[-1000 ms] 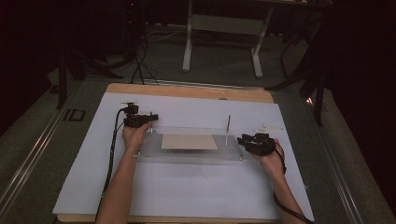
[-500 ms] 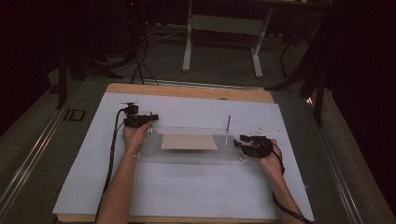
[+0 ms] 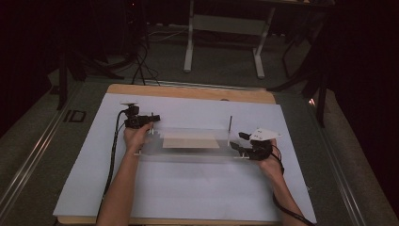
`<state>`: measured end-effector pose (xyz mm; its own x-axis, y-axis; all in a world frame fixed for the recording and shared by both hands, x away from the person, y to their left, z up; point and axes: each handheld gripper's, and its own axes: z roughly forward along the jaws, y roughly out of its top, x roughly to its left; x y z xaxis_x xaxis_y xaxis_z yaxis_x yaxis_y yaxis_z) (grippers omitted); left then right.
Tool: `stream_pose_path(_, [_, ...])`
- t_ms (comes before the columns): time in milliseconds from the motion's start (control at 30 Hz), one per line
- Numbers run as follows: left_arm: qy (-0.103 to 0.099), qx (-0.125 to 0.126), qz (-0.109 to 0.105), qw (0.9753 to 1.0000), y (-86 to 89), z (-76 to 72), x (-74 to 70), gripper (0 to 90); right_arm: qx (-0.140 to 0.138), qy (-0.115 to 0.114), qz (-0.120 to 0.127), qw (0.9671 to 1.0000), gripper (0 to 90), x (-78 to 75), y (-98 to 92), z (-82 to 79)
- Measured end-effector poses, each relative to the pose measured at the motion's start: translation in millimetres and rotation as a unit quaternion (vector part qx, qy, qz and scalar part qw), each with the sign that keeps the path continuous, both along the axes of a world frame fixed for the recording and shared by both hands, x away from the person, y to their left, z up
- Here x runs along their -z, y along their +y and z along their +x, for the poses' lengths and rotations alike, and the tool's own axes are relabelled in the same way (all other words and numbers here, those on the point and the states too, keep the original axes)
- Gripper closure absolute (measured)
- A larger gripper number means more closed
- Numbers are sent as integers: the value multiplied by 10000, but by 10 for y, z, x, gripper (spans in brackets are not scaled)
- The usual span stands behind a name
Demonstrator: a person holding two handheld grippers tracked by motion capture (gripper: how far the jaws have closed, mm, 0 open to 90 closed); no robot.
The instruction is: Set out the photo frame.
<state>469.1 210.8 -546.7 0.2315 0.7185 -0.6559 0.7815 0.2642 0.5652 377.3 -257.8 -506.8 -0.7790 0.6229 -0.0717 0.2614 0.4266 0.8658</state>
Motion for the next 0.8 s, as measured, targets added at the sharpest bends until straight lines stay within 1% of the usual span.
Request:
stream_pose_path(100, [21,24,17,10000,1,4,-4,786,-108,-123,2,9999,384,-27,40,-19])
stream_pose_path(167, [13,31,13,10000,2,3,-3,786,-239,-155,16,9996,423,-27,73,-37])
stream_pose_path(200, [21,23,-3,10000,1,3,-2,785,-289,-151,50,9995,444,-28,85,-38])
stream_pose_path(300, [40,28,-70,10000,9,5,4,777,-305,-75,153,9994,443,-24,83,-30])
stream_pose_path(367, [10,49,-66,10000,16,4,6,769,-299,-68,171,9994,443,-23,81,-28])
stream_pose_path(467, [-54,63,21,10000,22,-1,1,744,-286,-48,205,9994,442,-24,81,-25])
stream_pose_path(500, [-106,58,105,9999,19,-9,-6,740,-287,-39,205,9994,442,-24,80,-24])
stream_pose_path(600, [-193,48,220,9996,22,-31,-19,725,-264,-21,243,9994,442,-26,79,-20])
stream_pose_path(633, [-275,32,257,9993,29,-44,-28,720,-263,-14,244,9994,442,-29,78,-18])
stream_pose_path(667, [-303,25,272,9992,32,-53,-36,712,-250,-10,256,9994,442,-32,78,-14])
stream_pose_path(733, [-400,16,366,9985,44,-85,-62,706,-233,7,294,9993,442,-35,79,-12])
stream_pose_path(767, [-400,16,366,9985,44,-85,-62,701,-233,7,294,9993,442,-35,79,-12])
stream_pose_path(800, [-544,-65,497,9973,53,-134,-91,701,-212,23,319,9993,442,-41,79,-8])
